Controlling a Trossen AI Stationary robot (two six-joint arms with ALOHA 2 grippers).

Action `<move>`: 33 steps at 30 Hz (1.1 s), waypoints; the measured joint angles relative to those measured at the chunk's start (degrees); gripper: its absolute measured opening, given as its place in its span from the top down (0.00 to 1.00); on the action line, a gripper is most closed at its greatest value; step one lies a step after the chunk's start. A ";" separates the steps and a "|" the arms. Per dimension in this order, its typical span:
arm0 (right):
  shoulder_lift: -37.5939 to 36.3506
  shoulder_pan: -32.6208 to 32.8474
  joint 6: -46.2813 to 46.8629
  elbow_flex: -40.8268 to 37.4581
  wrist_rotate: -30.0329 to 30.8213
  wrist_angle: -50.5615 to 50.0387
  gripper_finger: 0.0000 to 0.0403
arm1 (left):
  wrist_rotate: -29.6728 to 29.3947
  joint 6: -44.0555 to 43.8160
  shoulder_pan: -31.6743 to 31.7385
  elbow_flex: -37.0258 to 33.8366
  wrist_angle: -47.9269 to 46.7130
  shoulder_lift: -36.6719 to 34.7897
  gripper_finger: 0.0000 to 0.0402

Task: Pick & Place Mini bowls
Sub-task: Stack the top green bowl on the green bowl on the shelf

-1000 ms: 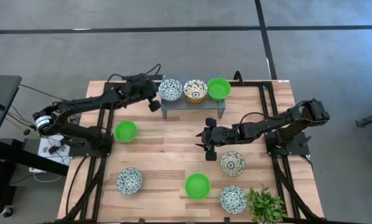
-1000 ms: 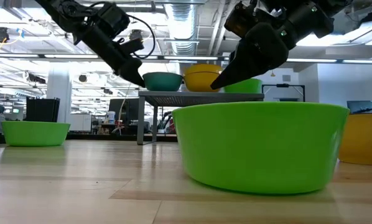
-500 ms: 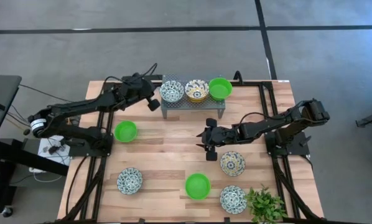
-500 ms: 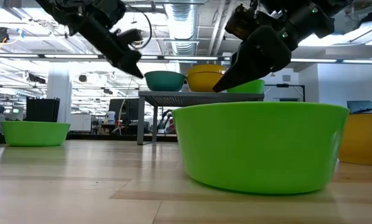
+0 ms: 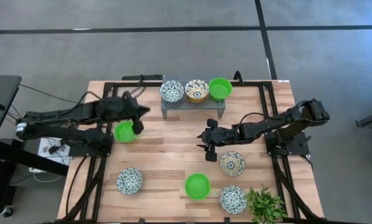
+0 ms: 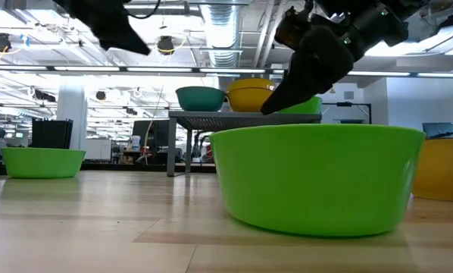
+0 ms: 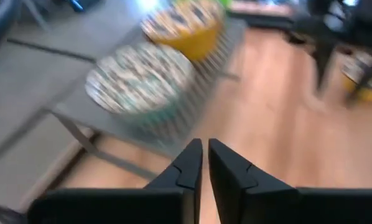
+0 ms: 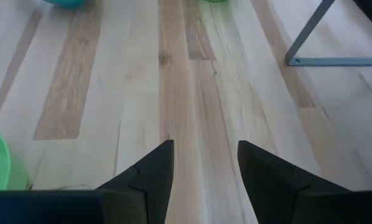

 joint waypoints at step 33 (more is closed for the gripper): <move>0.00 -0.11 -0.25 0.00 -0.01 -0.11 0.56 | 3.58 -42.76 -14.96 -5.54 -33.56 19.44 0.57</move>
